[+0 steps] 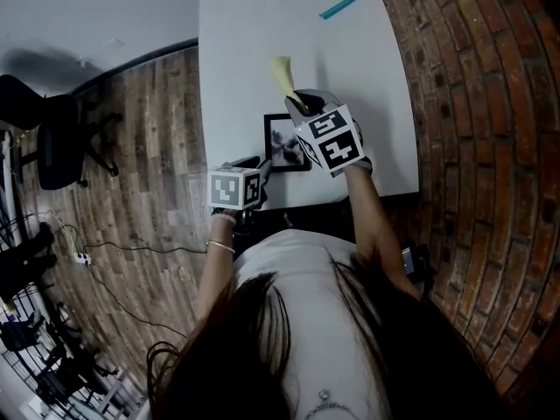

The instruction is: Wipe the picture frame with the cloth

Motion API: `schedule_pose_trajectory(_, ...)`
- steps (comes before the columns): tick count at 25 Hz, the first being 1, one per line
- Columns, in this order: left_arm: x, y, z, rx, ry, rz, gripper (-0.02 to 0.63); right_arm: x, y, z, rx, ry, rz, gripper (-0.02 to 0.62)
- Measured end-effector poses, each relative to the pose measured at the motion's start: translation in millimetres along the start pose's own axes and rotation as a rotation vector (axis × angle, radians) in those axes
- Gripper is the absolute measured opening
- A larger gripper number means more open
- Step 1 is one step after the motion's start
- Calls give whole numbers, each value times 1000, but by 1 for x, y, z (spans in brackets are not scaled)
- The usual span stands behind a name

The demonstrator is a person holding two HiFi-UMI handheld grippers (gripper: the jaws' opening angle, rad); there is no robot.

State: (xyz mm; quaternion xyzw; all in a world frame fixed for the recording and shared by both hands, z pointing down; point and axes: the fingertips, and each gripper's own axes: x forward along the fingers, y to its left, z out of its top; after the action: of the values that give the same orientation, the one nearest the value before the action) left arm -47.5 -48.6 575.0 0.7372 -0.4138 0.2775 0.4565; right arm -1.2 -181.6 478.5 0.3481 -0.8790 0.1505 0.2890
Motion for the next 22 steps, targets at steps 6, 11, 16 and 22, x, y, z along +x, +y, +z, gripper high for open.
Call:
schedule_pose_trajectory(6,10,7,-4,-8,44,-29,115,17,3,-12,25,41,18,35)
schedule_pose_trajectory(11,14,12,-7,-21,70,-53,115,30,7,-21,42,75,38,35)
schedule_pose_trajectory(16,18,13,-9,-47,87,-86,115,42,11,-32,51,108,53,35)
schedule_pose_trajectory(22,24,11,-17,-54,124,-107,115,51,17,-41,63,138,76,35)
